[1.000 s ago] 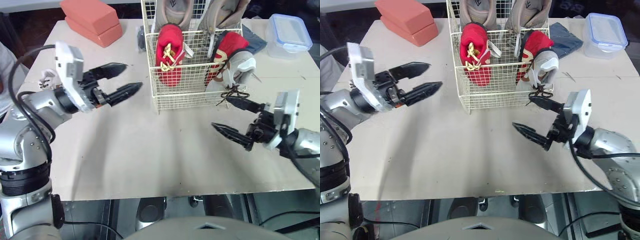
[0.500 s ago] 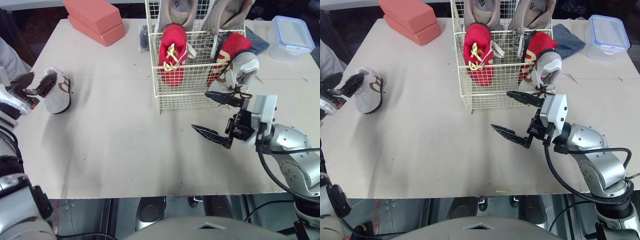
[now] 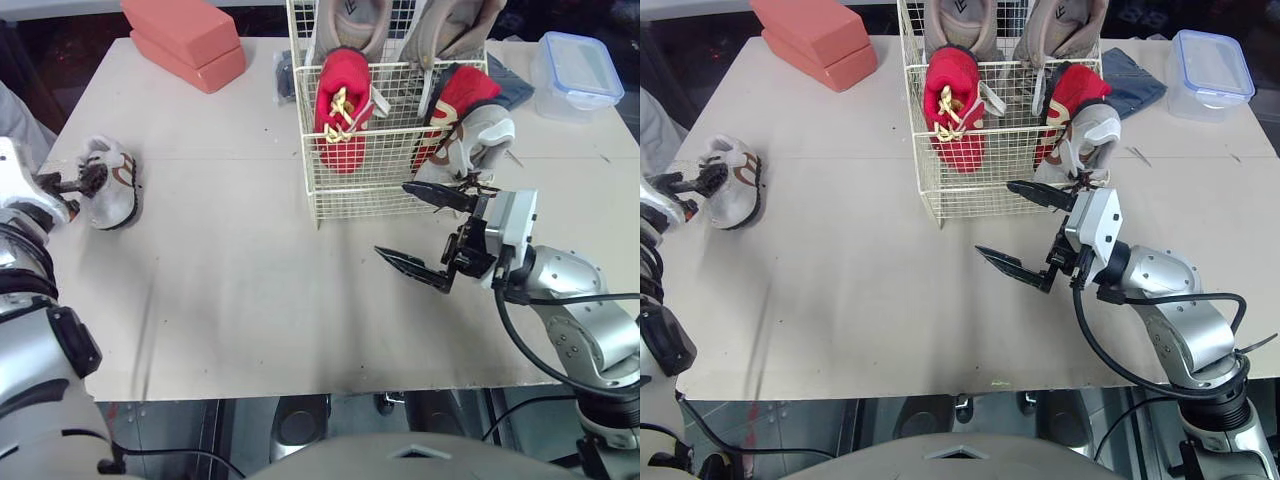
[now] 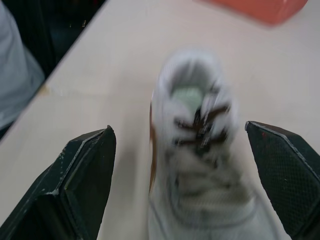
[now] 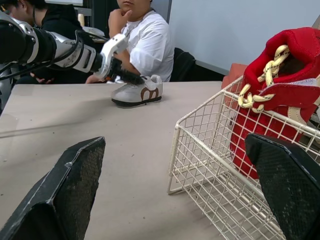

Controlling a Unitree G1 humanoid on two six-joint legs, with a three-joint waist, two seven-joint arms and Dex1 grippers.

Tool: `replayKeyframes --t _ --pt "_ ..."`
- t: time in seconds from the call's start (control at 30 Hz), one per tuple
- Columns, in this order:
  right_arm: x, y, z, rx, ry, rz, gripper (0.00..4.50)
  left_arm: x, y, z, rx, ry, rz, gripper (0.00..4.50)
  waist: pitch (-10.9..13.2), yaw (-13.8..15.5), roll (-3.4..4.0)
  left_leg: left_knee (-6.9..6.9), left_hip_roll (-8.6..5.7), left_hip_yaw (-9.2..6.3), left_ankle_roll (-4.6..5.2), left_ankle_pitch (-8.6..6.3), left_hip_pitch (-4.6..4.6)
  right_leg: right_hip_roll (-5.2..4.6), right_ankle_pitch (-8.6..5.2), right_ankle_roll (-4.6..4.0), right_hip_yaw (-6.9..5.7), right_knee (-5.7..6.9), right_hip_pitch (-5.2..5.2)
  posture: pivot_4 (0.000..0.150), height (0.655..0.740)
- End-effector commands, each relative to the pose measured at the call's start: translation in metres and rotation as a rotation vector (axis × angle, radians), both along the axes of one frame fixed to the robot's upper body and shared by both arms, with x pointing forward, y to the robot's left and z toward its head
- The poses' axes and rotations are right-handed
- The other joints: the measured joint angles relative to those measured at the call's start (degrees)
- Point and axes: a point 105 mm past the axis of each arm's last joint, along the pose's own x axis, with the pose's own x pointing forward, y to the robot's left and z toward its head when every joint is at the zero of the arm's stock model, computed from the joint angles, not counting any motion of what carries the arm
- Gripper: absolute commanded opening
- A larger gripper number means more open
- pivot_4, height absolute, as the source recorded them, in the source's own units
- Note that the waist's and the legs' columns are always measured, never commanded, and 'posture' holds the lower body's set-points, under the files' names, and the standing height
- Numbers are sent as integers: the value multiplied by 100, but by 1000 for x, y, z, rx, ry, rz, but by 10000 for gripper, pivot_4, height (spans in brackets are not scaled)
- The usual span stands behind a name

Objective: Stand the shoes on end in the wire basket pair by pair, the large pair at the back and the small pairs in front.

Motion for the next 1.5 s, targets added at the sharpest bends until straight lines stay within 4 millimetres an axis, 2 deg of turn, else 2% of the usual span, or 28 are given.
replayKeyframes --t 0.03,0.13,0.17,0.2,0.3,0.57,0.77,0.9,1.1,1.33,1.5 --pt "-5 2 10 18 -56 5 44239 4 0 12 28 3 9 45000 0 5 -2 0 0 0 0 0 0 0 1 -2 0 0 0 1500 6860" --pt "-5 1 10 18 -59 -4 44239 8 -2 16 52 4 2 45000 -1 0 -3 2 -1 1 -1 1 -1 -1 1 -2 0 1 0 1500 6860" --pt "-5 1 10 18 -58 -6 45000 9 -3 19 54 -1 1 39720 0 0 -4 2 0 1 -1 1 -1 -1 1 -2 0 1 0 1500 6860" --pt "-5 1 10 19 -57 -8 45000 10 -3 22 56 -4 -1 37388 0 0 -4 2 0 1 -1 1 -1 -1 2 -3 0 1 0 1500 6860" --pt "-5 1 9 19 -54 -9 45000 12 -5 28 77 12 -23 24447 1 3 -7 2 0 0 -2 1 -1 -1 3 -5 -1 3 0 1500 6860" --pt "-3 3 7 15 -55 0 45000 11 -6 22 103 85 -32 24447 1 -2 -9 4 -1 2 -2 1 0 0 3 -4 0 4 0 1500 6860" --pt "-2 2 6 10 -57 -5 45000 14 -10 30 108 86 -65 24447 1 4 -10 8 -1 2 -2 1 -1 -1 3 -4 0 5 0 1500 6860" --pt "-2 2 6 13 -57 -9 45000 13 -12 33 137 145 -96 24447 1 6 -12 8 -2 2 -2 1 -1 0 3 -5 0 7 0 1500 6860" --pt "-1 4 5 18 -61 -9 45000 5 -9 26 152 256 -108 24447 0 -4 -13 9 -1 3 -2 1 -1 0 3 -4 1 7 -1 1500 6860" --pt "0 5 3 31 -61 -20 45000 0 -3 28 176 320 -77 24447 0 -11 -13 10 -1 5 -2 1 0 0 1 -1 2 7 -1 1500 6860" --pt "0 6 2 38 -62 -23 45000 1 -5 29 163 337 -81 24447 0 -13 -13 10 0 5 -3 2 1 0 2 -2 2 10 -1 1500 6860"
